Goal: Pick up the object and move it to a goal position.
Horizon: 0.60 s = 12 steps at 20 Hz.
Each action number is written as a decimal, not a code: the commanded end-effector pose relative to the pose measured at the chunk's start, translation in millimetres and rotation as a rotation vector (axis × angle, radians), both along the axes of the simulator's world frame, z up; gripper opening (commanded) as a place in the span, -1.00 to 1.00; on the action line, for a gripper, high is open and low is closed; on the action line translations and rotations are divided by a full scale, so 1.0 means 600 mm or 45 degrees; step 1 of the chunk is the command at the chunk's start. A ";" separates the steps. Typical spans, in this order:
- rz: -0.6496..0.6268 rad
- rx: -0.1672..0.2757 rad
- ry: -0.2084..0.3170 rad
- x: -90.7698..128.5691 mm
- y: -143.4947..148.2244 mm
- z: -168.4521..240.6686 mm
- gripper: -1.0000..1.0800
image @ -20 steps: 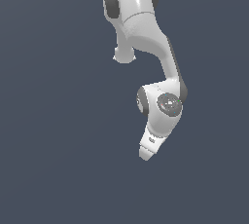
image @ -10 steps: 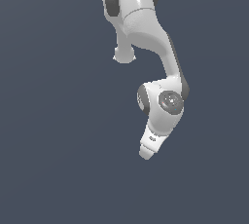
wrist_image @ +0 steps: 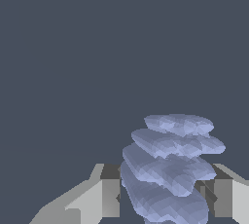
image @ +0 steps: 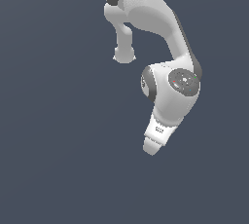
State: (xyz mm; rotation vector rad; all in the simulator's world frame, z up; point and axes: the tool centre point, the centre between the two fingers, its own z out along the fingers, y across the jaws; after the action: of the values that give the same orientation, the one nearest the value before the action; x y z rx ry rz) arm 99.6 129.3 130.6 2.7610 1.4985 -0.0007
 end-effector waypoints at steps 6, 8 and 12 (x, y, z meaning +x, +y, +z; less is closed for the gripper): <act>0.001 0.001 0.000 0.007 0.007 0.100 -1.00; 0.001 0.001 0.000 0.008 0.008 0.114 -1.00; 0.000 0.001 0.000 0.011 0.008 0.130 -1.00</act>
State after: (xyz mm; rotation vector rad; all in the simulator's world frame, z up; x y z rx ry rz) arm 105.8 134.2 205.9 2.7611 1.4986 0.0027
